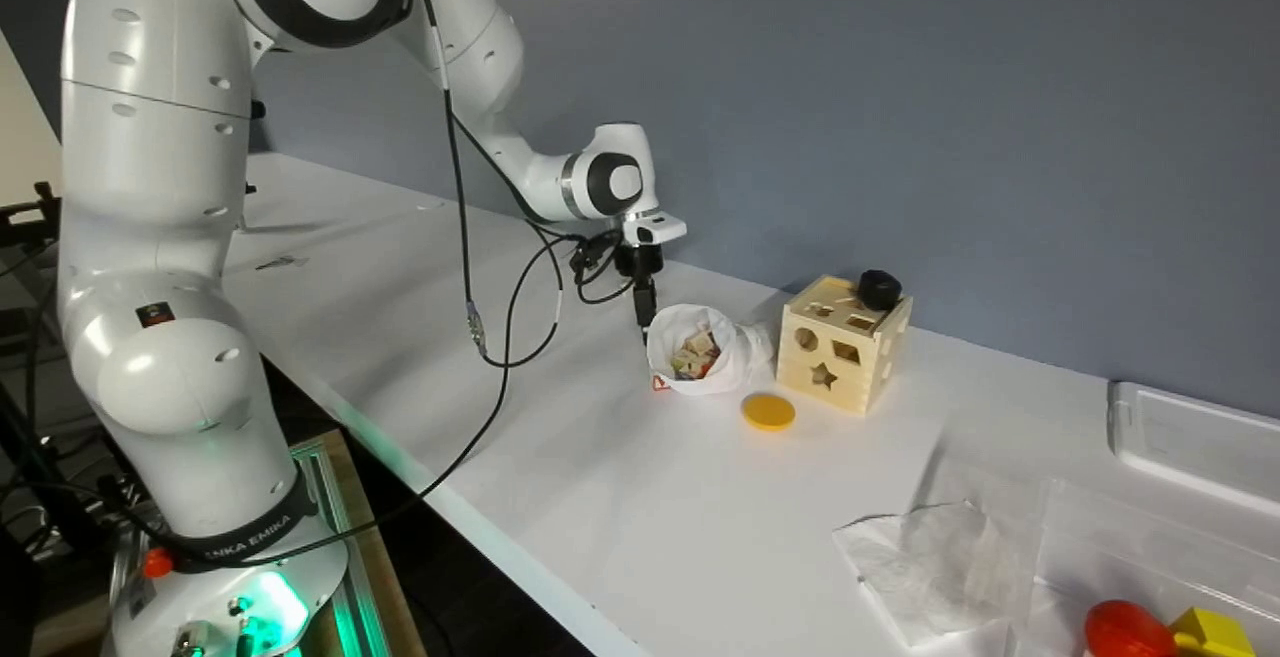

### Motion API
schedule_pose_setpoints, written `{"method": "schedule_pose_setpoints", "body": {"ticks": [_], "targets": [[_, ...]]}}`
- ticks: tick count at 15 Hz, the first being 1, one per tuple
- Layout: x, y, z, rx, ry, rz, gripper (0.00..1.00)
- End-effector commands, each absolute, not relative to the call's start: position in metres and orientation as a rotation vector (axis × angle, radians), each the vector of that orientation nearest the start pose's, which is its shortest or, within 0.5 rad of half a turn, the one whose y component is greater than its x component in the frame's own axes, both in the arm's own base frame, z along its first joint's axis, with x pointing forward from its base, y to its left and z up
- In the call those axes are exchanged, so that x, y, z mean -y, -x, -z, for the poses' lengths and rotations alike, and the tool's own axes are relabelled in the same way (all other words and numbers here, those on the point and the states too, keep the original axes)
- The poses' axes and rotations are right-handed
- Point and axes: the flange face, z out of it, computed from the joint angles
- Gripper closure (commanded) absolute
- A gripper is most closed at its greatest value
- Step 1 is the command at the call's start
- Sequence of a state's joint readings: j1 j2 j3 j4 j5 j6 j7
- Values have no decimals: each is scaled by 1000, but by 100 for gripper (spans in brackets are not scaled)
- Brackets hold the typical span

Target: Put the block into the carrier bag

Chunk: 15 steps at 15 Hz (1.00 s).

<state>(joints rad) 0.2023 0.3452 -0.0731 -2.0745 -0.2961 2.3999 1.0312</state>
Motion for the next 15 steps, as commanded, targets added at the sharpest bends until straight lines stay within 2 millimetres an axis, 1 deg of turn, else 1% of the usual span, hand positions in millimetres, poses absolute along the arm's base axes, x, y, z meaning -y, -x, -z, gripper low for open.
{"method": "schedule_pose_setpoints", "body": {"ticks": [1,5,10,15], "targets": [[-76,-575,-254,-1132,3118,202,0],[-76,-573,-246,-1139,3111,214,0],[-73,-573,-244,-1124,3117,263,0],[-70,-569,-239,-1055,3044,368,0]]}}
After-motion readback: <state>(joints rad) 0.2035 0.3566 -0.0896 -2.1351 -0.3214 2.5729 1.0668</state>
